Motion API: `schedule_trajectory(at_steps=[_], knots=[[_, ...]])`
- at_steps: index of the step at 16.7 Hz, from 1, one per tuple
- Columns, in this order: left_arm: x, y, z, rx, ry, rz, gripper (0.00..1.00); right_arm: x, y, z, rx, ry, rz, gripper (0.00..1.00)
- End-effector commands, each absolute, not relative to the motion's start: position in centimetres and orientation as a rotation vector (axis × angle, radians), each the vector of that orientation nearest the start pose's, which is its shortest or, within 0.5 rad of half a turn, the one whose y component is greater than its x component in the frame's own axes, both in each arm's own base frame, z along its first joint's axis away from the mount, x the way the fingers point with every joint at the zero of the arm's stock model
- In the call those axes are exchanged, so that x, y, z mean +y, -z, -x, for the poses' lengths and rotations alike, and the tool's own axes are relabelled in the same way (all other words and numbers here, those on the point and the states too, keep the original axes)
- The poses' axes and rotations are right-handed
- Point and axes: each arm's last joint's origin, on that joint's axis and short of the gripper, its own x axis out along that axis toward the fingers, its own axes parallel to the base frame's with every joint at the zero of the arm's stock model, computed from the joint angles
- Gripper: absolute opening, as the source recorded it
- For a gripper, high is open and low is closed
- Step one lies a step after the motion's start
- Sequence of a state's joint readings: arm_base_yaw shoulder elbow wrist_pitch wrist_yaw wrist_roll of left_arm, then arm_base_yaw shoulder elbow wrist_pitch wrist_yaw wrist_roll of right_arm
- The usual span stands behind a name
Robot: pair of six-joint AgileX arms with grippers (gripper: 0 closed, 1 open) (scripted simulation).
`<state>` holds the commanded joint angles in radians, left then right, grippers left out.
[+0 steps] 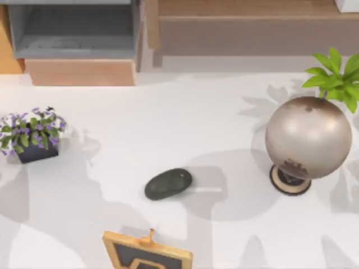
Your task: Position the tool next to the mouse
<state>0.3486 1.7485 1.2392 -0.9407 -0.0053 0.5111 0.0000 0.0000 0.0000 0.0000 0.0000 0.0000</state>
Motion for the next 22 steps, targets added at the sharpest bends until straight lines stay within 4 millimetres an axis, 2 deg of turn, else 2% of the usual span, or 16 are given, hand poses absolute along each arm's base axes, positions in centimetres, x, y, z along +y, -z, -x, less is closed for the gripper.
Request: schedule_trajectory(at_steps=[2, 4, 6, 8, 10, 13, 16, 19, 22], knots=[[9.0, -21.7, -33.4, 1.414, 0.085, -0.185, 0.0, -0.1, -16.0, -10.6, 0.0, 0.0, 0.0, 1.0], [5.5, -23.6, -36.0, 1.381, 0.102, -0.196, 0.0, -0.1, -16.0, -10.6, 0.0, 0.0, 0.0, 1.0], [1.1, -24.6, -38.5, 1.374, 0.123, -0.199, 0.0, -0.1, -16.0, -10.6, 0.0, 0.0, 0.0, 1.0], [-3.9, -24.6, -40.5, 1.388, 0.14, -0.197, 0.0, -0.1, -16.0, -10.6, 0.0, 0.0, 0.0, 1.0], [-9.1, -23.8, -41.9, 1.414, 0.141, -0.193, 0.0, -0.1, -16.0, -10.6, 0.0, 0.0, 0.0, 1.0], [-16.7, -21.4, -42.9, 1.455, 0.111, -0.185, 0.0, -0.1, -16.0, -10.6, 0.0, 0.0, 0.0, 1.0], [-22.6, -18.8, -42.9, 1.465, 0.055, -0.164, 0.0, -0.1, -16.0, -10.6, 0.0, 0.0, 0.0, 1.0], [-26.1, -17.1, -43.0, 1.442, 0.001, -0.125, 0.0, -0.1, -16.0, -10.6, 0.0, 0.0, 0.0, 1.0], [-27.1, -16.4, -43.2, 1.423, -0.026, -0.099, 0.0, -0.1, -16.0, -10.6, 0.0, 0.0, 0.0, 1.0]])
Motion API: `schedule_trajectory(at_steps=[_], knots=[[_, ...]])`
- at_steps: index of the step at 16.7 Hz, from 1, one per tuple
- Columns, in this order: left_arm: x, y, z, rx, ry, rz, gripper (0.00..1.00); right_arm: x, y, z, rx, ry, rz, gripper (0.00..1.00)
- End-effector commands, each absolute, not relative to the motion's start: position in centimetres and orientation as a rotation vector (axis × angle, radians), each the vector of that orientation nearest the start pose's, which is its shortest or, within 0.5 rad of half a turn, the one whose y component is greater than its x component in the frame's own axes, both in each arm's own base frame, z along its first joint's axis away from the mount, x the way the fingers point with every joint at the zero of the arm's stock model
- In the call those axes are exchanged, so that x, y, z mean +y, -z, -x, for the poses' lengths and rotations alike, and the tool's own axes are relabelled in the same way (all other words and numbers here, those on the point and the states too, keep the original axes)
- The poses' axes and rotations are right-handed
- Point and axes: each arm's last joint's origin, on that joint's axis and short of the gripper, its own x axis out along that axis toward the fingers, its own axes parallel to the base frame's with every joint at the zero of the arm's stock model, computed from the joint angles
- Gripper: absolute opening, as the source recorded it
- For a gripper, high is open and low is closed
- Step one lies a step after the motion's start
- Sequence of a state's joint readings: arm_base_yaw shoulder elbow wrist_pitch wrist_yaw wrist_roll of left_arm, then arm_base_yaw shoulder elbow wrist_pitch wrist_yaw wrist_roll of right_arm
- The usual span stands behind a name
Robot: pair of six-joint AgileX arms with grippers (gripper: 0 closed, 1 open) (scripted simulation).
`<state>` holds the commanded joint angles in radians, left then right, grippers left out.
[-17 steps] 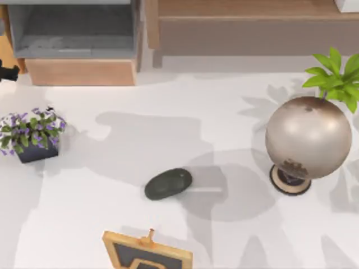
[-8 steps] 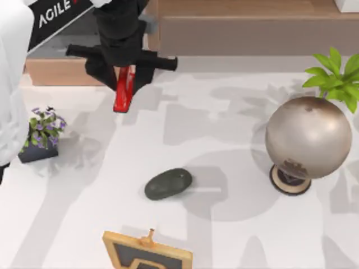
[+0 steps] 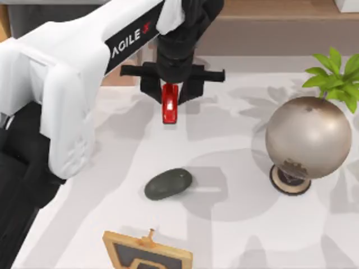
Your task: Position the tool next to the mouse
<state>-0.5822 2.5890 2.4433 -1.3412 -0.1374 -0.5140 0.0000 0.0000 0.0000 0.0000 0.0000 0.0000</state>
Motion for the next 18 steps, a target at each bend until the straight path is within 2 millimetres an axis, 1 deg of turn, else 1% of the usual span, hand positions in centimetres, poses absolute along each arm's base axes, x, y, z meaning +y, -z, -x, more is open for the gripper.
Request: schedule_trajectory(at_steps=[7, 18], knots=[[-27.0, -16.4, -43.2, 1.425, -0.024, -0.098, 0.0, -0.1, -16.0, -10.6, 0.0, 0.0, 0.0, 1.0], [-28.3, -17.0, -42.5, 1.391, 0.014, -0.1, 0.0, -0.1, -16.0, -10.6, 0.0, 0.0, 0.0, 1.0]])
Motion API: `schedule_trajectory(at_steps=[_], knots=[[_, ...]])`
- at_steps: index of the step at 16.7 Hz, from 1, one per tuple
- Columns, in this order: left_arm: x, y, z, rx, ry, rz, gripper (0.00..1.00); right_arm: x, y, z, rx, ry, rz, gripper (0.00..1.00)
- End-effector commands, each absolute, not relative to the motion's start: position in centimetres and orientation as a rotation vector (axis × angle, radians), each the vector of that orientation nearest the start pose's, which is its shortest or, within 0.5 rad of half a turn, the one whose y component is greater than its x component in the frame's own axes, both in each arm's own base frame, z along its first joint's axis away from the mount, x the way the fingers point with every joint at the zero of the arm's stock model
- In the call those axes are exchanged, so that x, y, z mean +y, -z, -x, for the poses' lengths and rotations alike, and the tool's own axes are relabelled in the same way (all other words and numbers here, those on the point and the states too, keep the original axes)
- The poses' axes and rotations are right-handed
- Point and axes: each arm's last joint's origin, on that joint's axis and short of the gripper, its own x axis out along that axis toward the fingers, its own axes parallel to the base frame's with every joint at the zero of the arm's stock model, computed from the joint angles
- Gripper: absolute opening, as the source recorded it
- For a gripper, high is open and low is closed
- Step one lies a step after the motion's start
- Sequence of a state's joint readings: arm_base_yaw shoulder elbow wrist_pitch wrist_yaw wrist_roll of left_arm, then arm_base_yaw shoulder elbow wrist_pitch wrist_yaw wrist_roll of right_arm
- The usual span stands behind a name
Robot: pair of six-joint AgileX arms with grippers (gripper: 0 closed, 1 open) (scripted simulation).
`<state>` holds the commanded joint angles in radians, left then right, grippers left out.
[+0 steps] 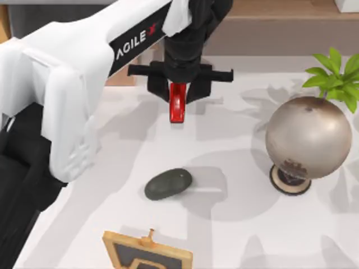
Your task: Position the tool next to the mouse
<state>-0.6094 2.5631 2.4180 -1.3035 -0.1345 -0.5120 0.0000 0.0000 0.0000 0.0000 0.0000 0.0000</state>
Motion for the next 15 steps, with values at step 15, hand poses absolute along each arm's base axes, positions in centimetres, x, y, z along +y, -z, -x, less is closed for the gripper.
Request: schedule_trajectory(at_steps=[15], knots=[[-26.8, -13.5, -43.6, 1.423, -0.026, -0.099, 0.0, -0.1, -16.0, -10.6, 0.0, 0.0, 0.0, 1.0]])
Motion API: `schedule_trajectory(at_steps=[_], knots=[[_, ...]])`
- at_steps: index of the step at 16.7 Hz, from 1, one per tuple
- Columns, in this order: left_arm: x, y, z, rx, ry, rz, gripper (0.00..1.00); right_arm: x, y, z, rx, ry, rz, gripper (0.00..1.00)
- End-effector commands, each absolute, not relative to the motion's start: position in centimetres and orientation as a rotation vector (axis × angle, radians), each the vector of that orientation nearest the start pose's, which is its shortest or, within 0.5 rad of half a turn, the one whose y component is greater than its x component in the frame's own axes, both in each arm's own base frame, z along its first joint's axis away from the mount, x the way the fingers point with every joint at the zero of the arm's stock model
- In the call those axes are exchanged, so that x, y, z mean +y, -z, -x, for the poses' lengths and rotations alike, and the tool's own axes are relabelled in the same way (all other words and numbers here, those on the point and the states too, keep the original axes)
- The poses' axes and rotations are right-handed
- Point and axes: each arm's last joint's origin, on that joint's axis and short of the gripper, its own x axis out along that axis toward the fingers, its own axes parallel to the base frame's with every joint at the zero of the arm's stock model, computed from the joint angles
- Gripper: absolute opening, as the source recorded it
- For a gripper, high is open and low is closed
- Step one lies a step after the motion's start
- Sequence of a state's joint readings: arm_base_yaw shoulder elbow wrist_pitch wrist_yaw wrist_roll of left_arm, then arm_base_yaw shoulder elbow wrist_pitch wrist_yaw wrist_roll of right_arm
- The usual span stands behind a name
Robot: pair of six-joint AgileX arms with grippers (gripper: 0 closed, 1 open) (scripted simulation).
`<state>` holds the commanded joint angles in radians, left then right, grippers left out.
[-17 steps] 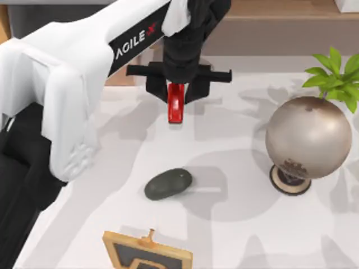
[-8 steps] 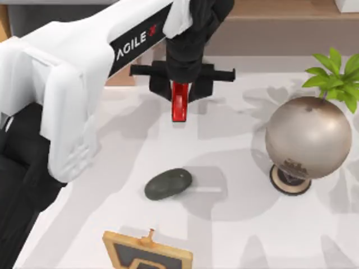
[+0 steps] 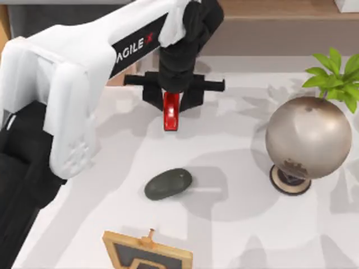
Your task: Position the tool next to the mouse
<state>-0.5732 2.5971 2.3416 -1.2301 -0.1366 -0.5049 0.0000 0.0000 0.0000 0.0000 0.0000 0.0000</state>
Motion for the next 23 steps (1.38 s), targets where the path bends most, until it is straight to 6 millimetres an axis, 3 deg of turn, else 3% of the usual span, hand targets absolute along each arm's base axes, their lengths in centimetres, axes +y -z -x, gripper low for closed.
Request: schedule_trajectory(at_steps=[4, 17, 23], knots=[[-26.84, -13.46, -43.65, 1.423, -0.026, -0.099, 0.0, -0.12, -16.0, -10.57, 0.0, 0.0, 0.0, 1.0], [-26.84, -13.46, -43.65, 1.423, -0.026, -0.099, 0.98, -0.12, -16.0, -10.57, 0.0, 0.0, 0.0, 1.0], [-26.84, -13.46, -43.65, 1.423, -0.026, -0.099, 1.0, -0.12, -16.0, -10.57, 0.0, 0.0, 0.0, 1.0]])
